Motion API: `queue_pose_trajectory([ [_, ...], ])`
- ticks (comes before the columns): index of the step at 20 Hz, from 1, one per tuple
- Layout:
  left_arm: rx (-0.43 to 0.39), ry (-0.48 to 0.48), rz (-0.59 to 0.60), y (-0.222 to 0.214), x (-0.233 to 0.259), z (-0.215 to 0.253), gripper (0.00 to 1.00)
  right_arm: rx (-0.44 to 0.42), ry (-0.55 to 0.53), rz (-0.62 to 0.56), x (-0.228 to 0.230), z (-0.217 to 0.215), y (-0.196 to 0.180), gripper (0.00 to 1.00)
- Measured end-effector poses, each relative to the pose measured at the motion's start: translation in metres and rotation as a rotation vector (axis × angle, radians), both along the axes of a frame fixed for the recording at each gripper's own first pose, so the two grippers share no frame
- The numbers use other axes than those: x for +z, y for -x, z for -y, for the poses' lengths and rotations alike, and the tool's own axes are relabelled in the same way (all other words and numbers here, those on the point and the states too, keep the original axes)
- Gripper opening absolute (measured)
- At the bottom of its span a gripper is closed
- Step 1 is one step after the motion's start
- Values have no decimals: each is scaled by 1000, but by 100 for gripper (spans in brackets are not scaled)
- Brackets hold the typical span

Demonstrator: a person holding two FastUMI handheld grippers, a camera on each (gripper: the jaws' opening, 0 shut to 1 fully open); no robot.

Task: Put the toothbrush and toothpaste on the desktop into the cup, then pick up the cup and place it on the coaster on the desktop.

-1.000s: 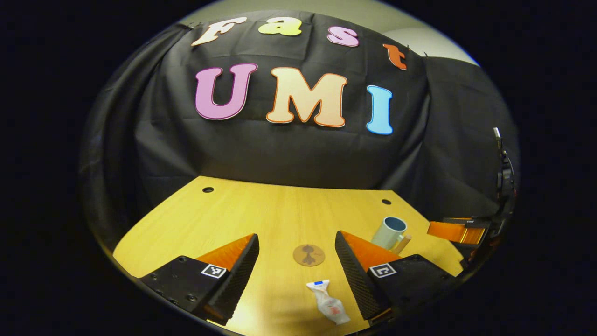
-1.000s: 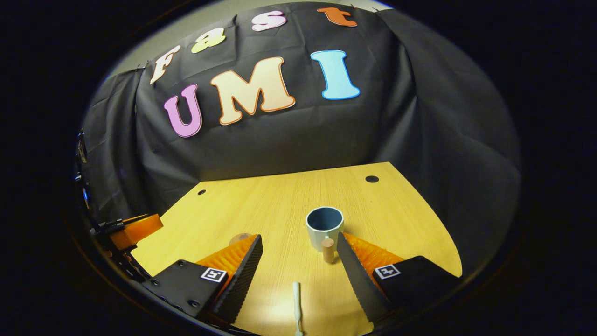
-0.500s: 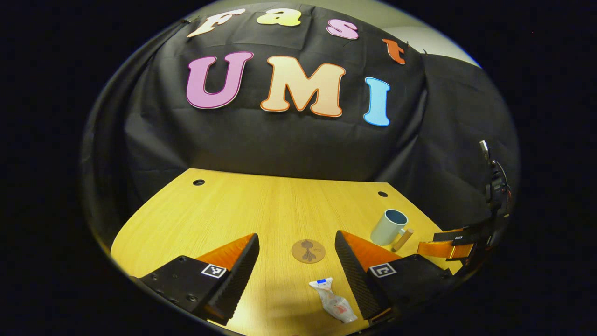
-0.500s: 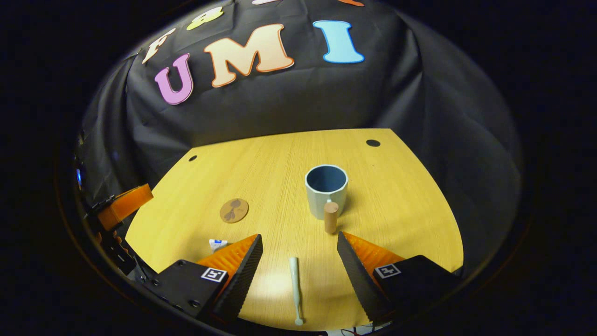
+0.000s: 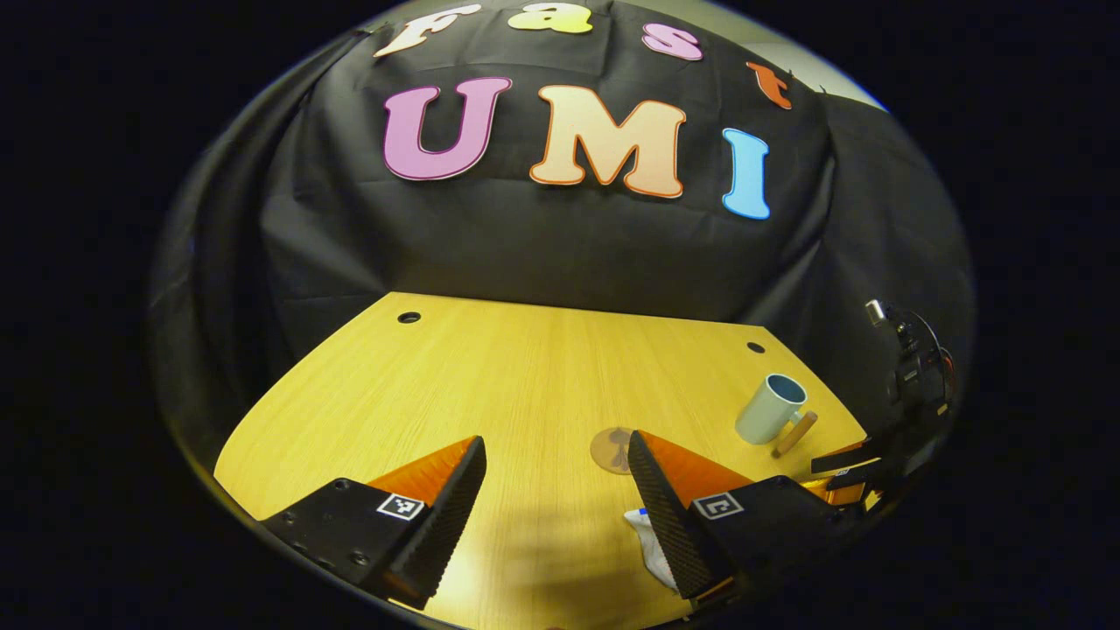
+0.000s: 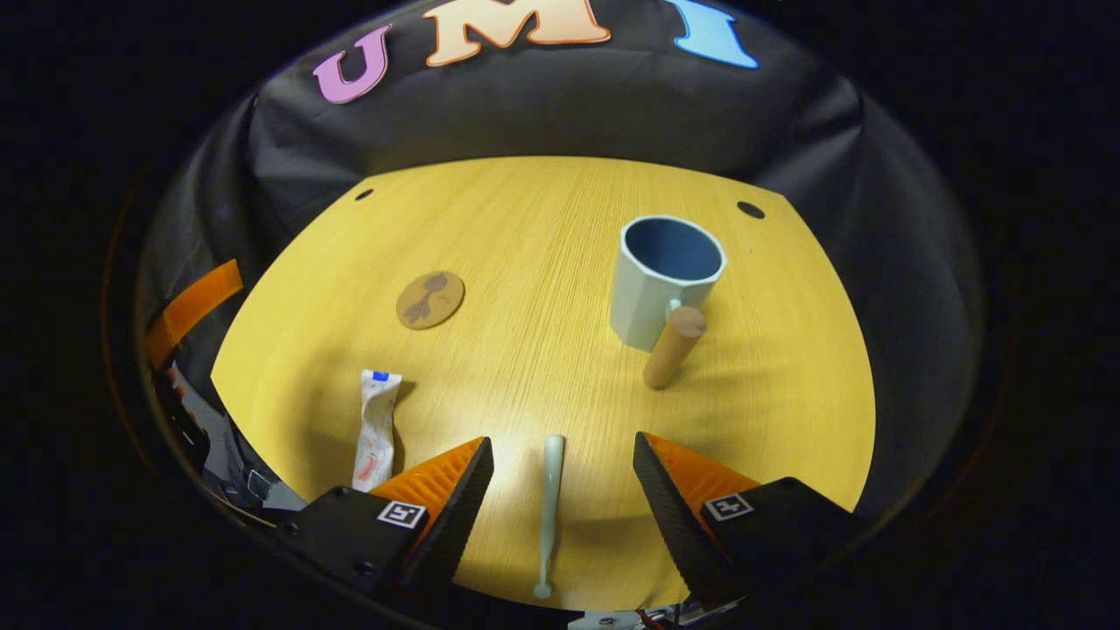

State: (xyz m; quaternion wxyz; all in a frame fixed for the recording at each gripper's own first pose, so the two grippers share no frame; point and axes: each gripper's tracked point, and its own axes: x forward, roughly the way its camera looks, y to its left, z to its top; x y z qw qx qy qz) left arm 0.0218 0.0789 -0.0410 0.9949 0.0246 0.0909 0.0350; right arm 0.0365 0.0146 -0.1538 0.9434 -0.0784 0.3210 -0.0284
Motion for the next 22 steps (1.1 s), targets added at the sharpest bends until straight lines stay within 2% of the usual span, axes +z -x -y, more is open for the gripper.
queue_pose_trajectory([
  [1,9,5,-6,2,-2,-2,94,-2,7,-23,-5,0,-1,96],
  [3,32,13,-21,6,-9,-8,95,-15,12,-72,-16,2,-3,99],
  [4,42,16,-30,7,-13,-11,94,-23,8,-100,-21,2,-3,95],
  [5,55,20,-38,9,-15,-14,94,-30,1,-130,-26,2,-3,99],
  [7,75,35,-45,13,-19,-20,95,-43,-8,-191,-35,2,-1,98],
  [11,111,42,-65,23,-26,-29,95,-55,-5,-249,-45,2,-3,86],
  [12,117,41,-71,25,-28,-31,95,-60,-4,-266,-47,2,-4,86],
  [14,124,37,-89,26,-33,-34,95,-66,1,-289,-51,3,-5,75],
  [15,127,37,-94,27,-35,-34,95,-71,14,-293,-52,5,-6,65],
  [16,129,40,-97,27,-36,-34,95,-74,19,-295,-52,6,-7,67],
  [19,130,54,-103,26,-37,-33,95,-72,27,-308,-55,4,-6,60],
  [21,130,54,-106,26,-36,-32,95,-70,30,-323,-57,3,-6,42],
  [22,129,55,-108,26,-38,-32,95,-71,27,-330,-57,3,-7,42],
])
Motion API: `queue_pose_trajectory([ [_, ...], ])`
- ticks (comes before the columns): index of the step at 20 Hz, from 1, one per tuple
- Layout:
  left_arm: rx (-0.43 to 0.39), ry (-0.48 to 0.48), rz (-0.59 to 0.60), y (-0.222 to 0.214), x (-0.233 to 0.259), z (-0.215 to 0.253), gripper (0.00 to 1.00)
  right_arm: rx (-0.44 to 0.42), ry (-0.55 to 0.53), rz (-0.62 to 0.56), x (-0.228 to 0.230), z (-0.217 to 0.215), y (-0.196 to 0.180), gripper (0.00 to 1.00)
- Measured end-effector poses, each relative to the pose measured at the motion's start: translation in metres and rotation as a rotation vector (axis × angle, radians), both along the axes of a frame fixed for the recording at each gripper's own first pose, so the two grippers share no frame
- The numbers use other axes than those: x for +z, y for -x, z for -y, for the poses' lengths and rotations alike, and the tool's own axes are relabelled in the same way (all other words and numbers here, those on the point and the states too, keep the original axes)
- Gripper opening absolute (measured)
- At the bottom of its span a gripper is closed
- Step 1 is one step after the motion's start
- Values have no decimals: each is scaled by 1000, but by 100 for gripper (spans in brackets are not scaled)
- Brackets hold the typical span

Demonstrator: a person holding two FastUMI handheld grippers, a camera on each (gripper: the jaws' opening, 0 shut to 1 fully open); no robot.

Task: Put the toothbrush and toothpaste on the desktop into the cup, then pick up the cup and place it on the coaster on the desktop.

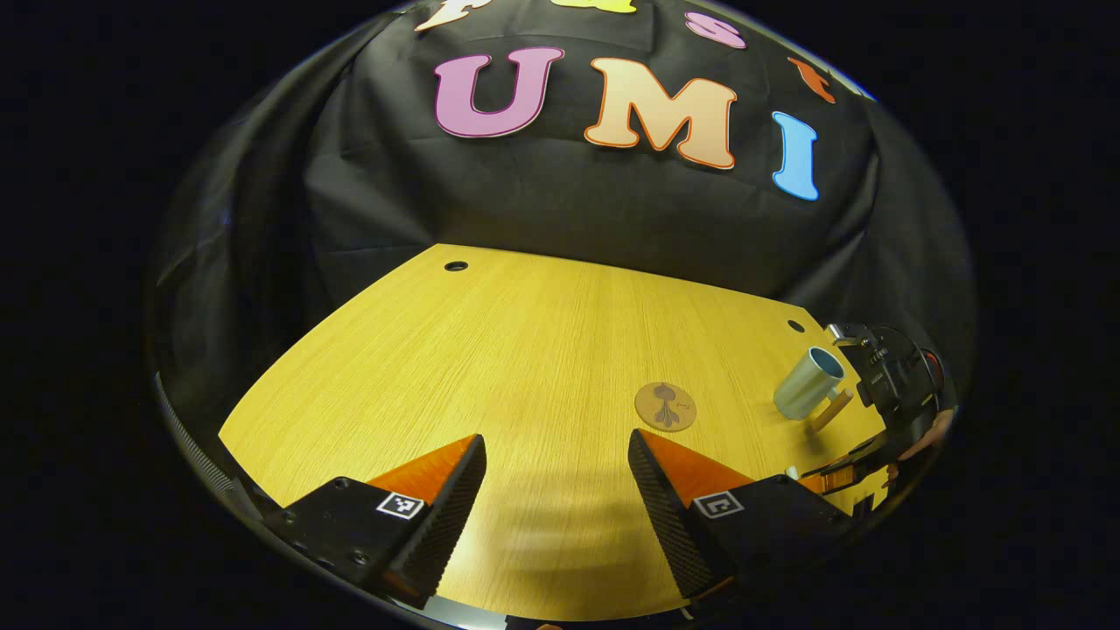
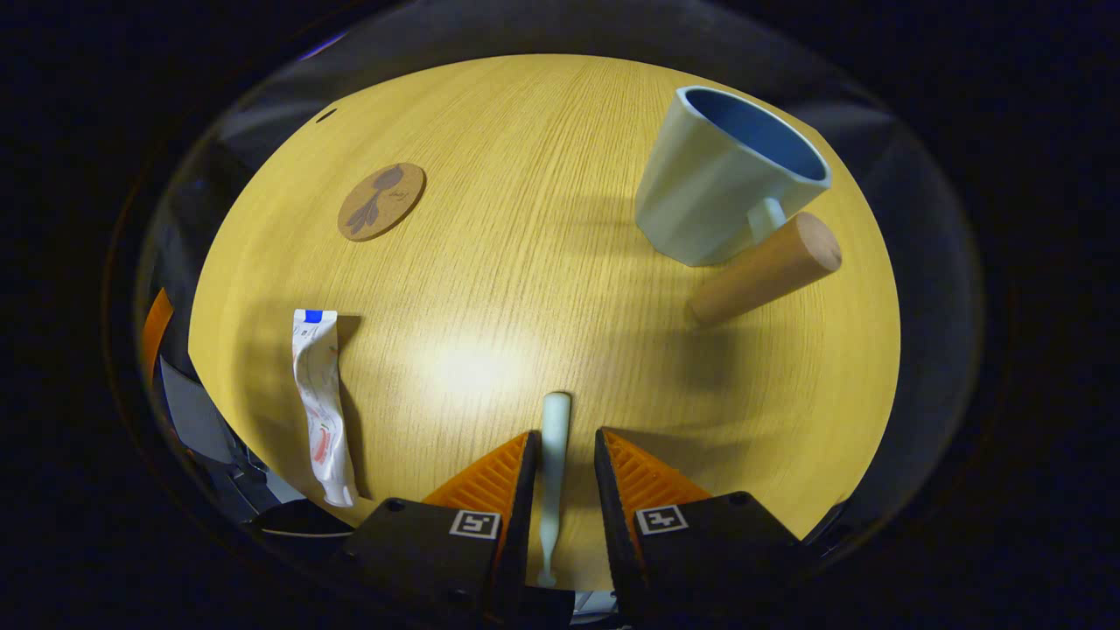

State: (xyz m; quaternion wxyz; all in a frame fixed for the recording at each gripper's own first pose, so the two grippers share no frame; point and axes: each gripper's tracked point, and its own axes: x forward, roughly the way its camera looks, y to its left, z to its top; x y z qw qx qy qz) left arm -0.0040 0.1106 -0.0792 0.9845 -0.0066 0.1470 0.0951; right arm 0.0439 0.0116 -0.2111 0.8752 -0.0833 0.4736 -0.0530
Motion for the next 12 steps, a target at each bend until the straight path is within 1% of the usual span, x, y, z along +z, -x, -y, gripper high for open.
queue_pose_trajectory([
  [3,6,-4,-12,-1,-2,-2,95,-19,-7,-5,0,-1,2,17],
  [4,12,-6,-17,-1,-3,-2,95,-12,-5,-13,-1,-2,3,15],
  [6,19,-1,-28,-3,-4,-2,95,-5,-3,-25,-2,-1,4,15],
  [7,20,4,-33,-4,-5,-2,95,-2,-3,-27,-1,-1,5,13],
  [9,25,12,-47,-4,-7,-4,95,-17,-14,-11,-1,-1,4,10],
  [12,21,33,-70,-7,-11,-1,95,-20,-11,31,2,1,4,9],
])
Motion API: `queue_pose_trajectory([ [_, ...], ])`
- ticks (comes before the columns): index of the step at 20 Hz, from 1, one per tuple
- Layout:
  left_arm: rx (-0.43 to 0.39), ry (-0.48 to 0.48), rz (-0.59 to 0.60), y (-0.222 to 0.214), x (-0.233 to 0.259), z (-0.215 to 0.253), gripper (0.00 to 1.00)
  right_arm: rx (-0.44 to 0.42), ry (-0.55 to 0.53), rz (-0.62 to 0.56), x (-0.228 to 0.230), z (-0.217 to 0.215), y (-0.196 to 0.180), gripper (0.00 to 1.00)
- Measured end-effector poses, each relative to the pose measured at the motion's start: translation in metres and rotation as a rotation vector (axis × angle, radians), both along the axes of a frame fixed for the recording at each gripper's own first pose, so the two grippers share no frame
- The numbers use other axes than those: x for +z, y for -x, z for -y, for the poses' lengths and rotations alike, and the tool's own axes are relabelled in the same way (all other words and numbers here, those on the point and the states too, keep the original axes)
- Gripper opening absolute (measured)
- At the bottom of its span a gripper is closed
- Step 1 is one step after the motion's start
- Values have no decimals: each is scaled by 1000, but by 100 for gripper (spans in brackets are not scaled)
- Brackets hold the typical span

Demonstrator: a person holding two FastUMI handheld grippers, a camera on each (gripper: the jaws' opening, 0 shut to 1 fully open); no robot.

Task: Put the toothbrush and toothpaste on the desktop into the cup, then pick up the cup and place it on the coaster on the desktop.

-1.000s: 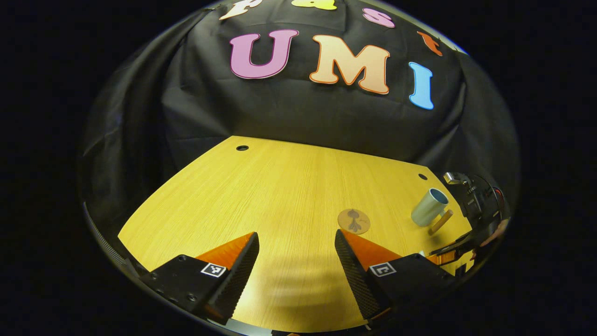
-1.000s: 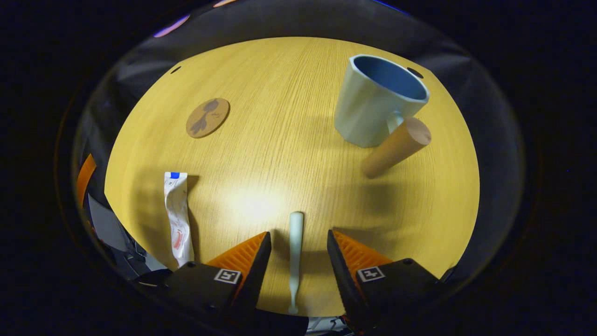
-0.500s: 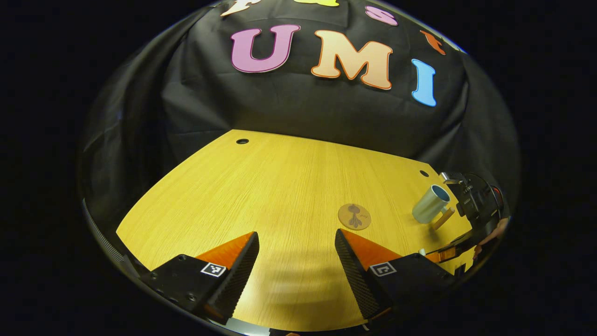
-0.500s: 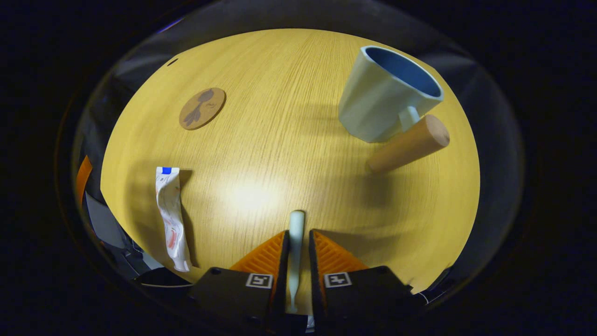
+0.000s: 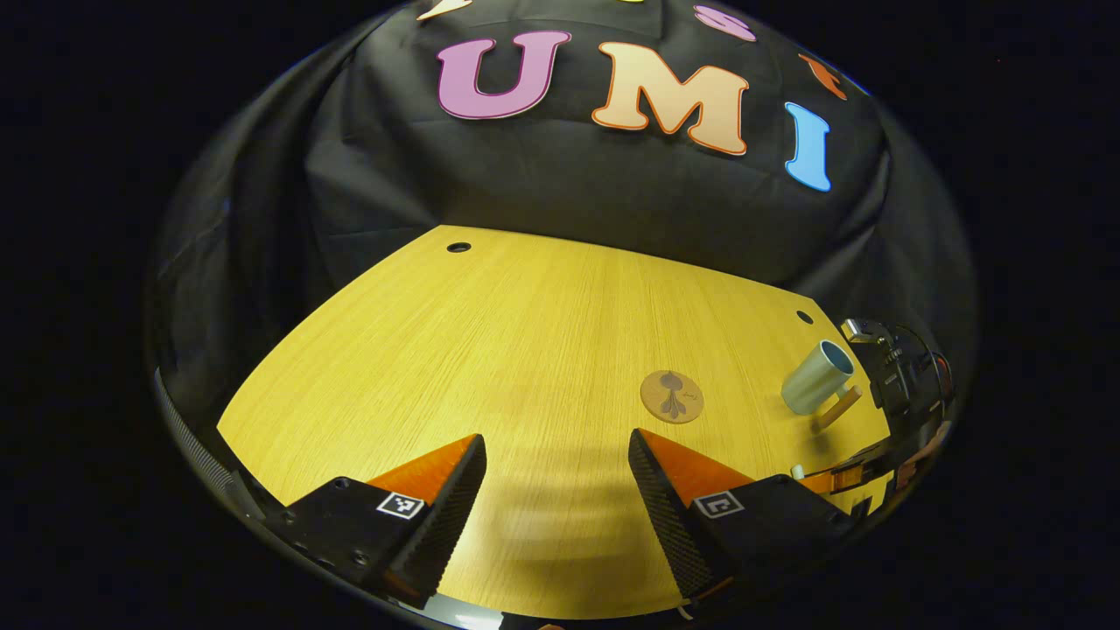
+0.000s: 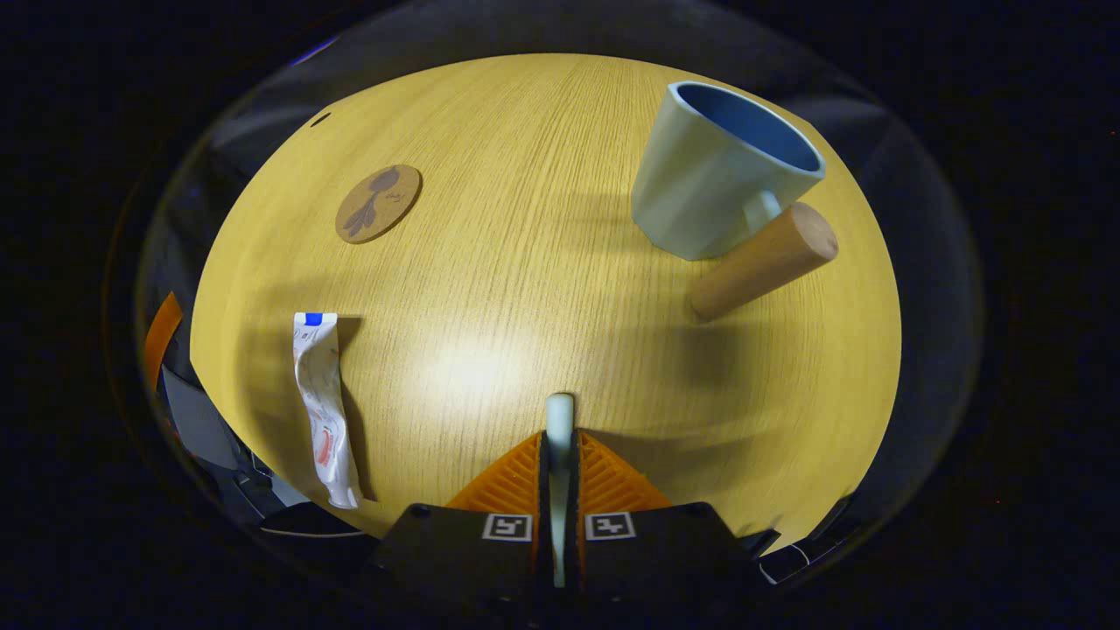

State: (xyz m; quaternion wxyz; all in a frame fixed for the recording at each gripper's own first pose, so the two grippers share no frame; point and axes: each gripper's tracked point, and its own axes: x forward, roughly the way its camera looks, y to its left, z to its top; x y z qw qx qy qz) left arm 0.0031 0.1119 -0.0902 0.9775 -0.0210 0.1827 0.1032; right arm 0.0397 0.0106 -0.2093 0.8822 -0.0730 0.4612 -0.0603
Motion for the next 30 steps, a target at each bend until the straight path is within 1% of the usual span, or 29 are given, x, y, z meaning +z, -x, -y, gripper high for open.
queue_pose_trajectory([
  [2,-13,10,-28,-3,-5,8,95,4,-36,36,2,-5,-1,7],
  [3,-24,15,-54,-4,-9,13,95,8,-55,52,4,-7,0,6],
  [5,-47,30,-126,-4,-21,24,95,18,-76,96,13,-7,2,6],
  [9,-85,87,-248,-7,-40,51,95,6,-62,126,17,3,12,6],
  [12,-121,142,-327,-15,-54,75,95,-13,-81,132,15,6,23,6],
  [16,-175,131,-415,-29,-70,97,95,-35,-77,160,17,18,39,6],
  [18,-193,144,-462,-33,-79,109,93,-44,-58,179,20,26,44,6],
  [19,-191,154,-489,-34,-85,111,91,-50,-53,184,22,30,47,6],
  [20,-183,163,-518,-33,-90,113,86,-53,-55,190,24,33,49,6],
  [22,-176,170,-558,-34,-100,118,80,-65,-52,199,26,40,53,6],
  [23,-170,169,-574,-35,-105,119,79,-71,-53,202,26,45,55,6],
  [24,-164,170,-584,-36,-107,119,73,-79,-56,207,28,48,57,6],
  [25,-156,175,-597,-36,-111,119,70,-88,-60,211,29,52,58,7],
  [26,-146,179,-612,-37,-115,119,61,-98,-63,214,31,56,59,6],
  [27,-139,184,-626,-38,-119,120,58,-108,-65,221,33,60,60,6],
  [28,-136,188,-639,-38,-123,121,50,-117,-68,226,36,64,61,6],
  [29,-134,193,-651,-38,-126,122,47,-129,-70,233,38,69,62,6],
  [30,-128,194,-659,-38,-128,121,40,-139,-71,238,41,73,62,6],
])
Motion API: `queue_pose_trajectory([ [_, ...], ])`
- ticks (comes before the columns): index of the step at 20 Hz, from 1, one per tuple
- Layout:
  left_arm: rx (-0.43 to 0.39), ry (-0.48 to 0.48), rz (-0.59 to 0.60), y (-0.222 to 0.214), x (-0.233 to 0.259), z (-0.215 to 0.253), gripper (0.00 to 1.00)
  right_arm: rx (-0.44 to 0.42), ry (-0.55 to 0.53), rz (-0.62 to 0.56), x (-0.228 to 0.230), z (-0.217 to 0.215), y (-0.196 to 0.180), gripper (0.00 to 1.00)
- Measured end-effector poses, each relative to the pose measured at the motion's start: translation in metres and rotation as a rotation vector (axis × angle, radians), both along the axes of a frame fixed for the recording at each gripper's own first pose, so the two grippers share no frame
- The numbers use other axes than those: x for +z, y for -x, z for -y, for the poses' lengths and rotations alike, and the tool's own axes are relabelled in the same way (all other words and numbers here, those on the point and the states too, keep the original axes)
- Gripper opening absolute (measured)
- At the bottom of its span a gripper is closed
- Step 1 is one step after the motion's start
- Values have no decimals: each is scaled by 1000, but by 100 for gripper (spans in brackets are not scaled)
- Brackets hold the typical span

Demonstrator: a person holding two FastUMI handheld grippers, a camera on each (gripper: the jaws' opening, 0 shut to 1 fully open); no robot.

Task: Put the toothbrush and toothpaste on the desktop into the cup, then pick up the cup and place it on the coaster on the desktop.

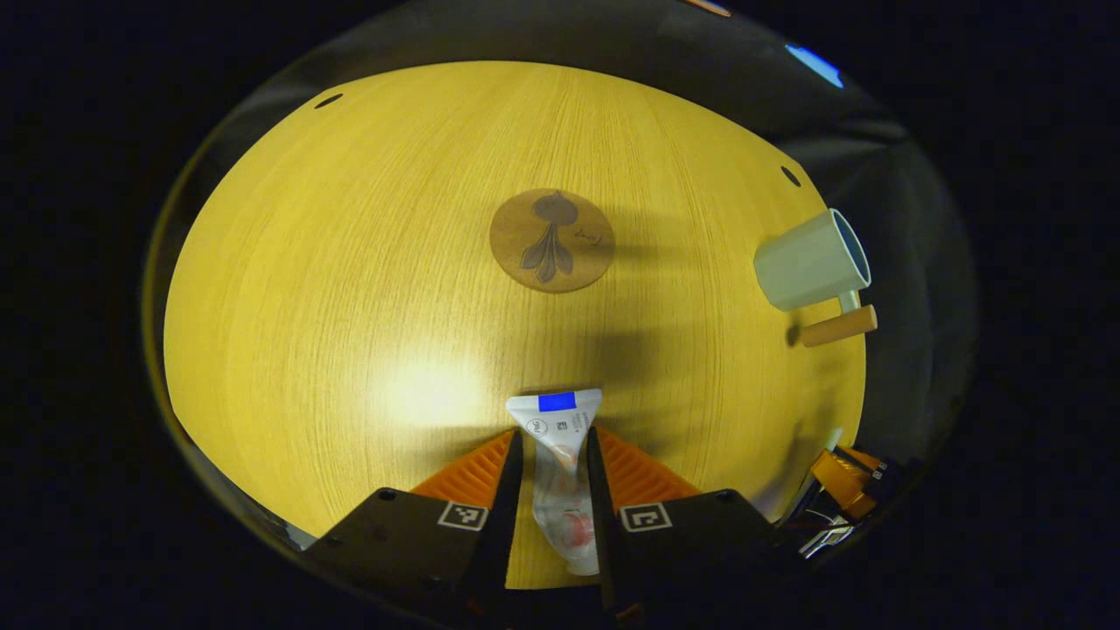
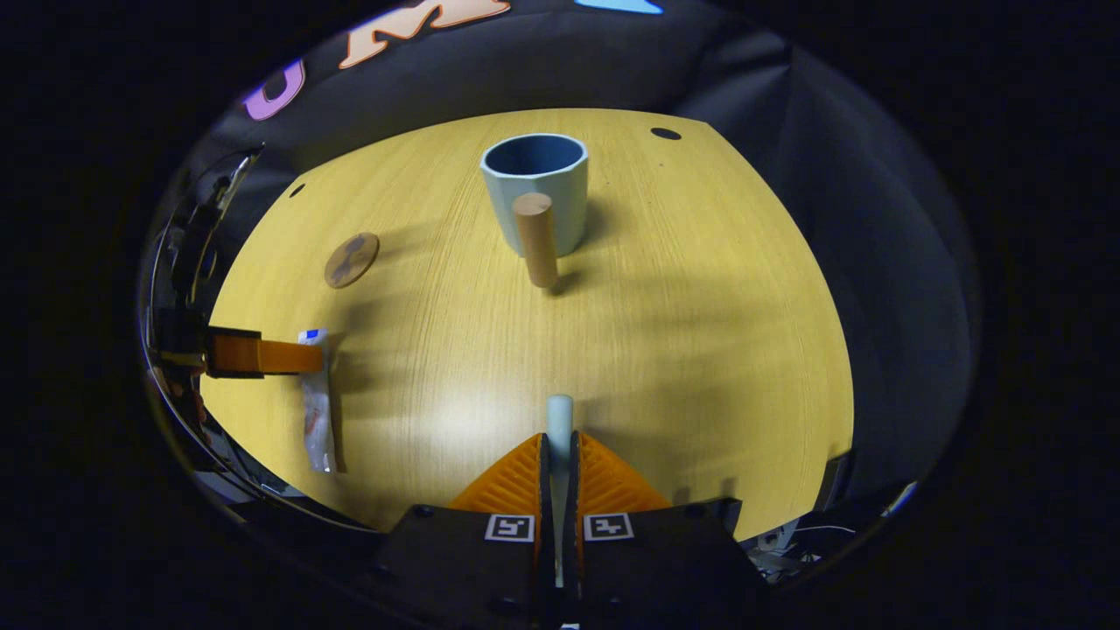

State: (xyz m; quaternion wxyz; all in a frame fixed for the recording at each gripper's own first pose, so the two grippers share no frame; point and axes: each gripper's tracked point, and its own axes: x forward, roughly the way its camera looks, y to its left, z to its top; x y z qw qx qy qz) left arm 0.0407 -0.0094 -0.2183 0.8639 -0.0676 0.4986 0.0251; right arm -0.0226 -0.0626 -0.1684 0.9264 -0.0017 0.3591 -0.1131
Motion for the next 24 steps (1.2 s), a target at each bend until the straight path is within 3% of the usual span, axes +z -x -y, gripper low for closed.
queue_pose_trajectory([
  [2,-1,-22,-1,-2,0,-1,29,-20,-6,16,6,8,1,6],
  [3,0,-27,-6,0,0,0,31,-31,-9,27,10,12,1,6],
  [6,25,-40,-19,0,-1,0,19,-55,-20,73,25,23,-6,6],
  [12,34,-37,18,-1,4,3,6,-81,15,149,54,46,-26,6],
  [19,53,15,165,-13,31,6,4,-154,57,312,108,81,-67,6],
  [24,61,25,359,-30,72,5,1,-164,56,491,167,82,-96,6],
])
